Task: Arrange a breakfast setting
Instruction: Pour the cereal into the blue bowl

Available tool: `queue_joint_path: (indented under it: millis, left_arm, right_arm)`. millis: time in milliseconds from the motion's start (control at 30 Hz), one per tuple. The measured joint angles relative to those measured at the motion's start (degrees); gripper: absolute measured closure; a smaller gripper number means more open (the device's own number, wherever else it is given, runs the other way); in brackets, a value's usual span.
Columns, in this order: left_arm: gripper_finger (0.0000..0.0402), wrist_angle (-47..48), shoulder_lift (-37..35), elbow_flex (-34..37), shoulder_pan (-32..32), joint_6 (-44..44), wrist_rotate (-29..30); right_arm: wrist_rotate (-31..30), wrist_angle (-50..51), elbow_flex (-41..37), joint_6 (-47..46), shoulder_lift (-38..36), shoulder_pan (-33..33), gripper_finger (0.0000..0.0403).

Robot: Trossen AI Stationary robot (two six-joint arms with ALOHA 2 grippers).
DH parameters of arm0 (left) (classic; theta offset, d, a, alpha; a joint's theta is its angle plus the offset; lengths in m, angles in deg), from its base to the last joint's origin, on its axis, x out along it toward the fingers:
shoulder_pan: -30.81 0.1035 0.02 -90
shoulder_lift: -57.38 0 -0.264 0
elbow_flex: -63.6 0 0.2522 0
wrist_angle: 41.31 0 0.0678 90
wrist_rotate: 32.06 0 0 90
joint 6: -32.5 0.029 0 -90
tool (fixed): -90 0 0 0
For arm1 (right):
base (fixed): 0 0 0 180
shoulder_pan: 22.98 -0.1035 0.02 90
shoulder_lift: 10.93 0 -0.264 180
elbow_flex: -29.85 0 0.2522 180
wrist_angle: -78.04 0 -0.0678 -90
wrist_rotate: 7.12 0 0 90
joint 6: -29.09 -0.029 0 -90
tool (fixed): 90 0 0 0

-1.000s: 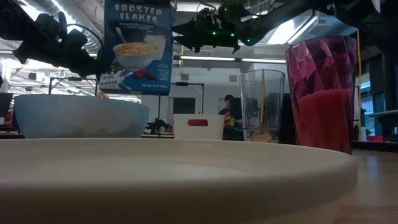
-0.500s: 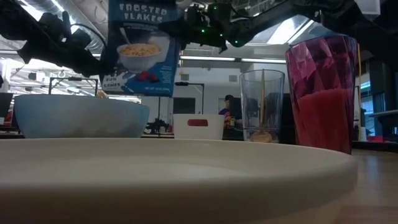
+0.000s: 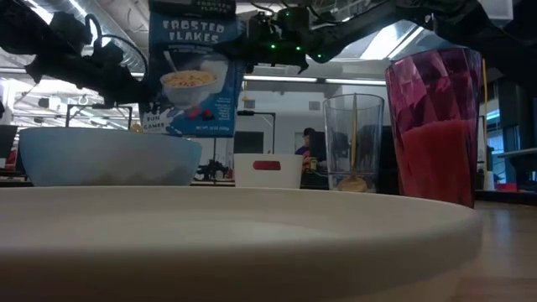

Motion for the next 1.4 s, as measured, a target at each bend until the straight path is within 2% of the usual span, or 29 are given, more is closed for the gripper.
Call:
queue_joint_path:
  millis: [200, 400, 700, 1067, 1300, 1400]
  left_arm:
    - [0.016, -9.6, 0.0, 0.0, 0.4, -18.2, -0.2]
    - [0.0145, -17.3, 0.0, 0.0, 0.5, -32.9, 0.7]
    - [0.0144, -22.1, -0.7, 0.1, 1.4, -41.5, 0.5]
    - [0.0144, -22.6, -0.7, 0.1, 1.4, -40.7, 0.0]
    - [0.0144, -24.4, -0.7, 0.1, 1.4, -33.0, 0.5]
    - [0.0144, -24.4, -0.7, 0.1, 1.4, -27.0, 0.1]
  right_arm:
    - [-4.8, -0.2, 0.0, 2.1, -0.1, -0.9, 0.0397]
    - [-8.1, -0.7, 0.1, 3.0, 0.5, -2.0, 0.0398]
    - [-11.9, -4.5, 0.2, 2.6, 3.4, -2.9, 0.0398]
    - [-14.0, -3.4, 0.0, 4.7, 4.7, -4.0, 0.0398]
    - [-16.9, -5.0, 0.1, 5.8, 7.2, -5.2, 0.0398]
    - [-17.6, -5.1, 0.0, 6.1, 8.0, -5.5, 0.0398]
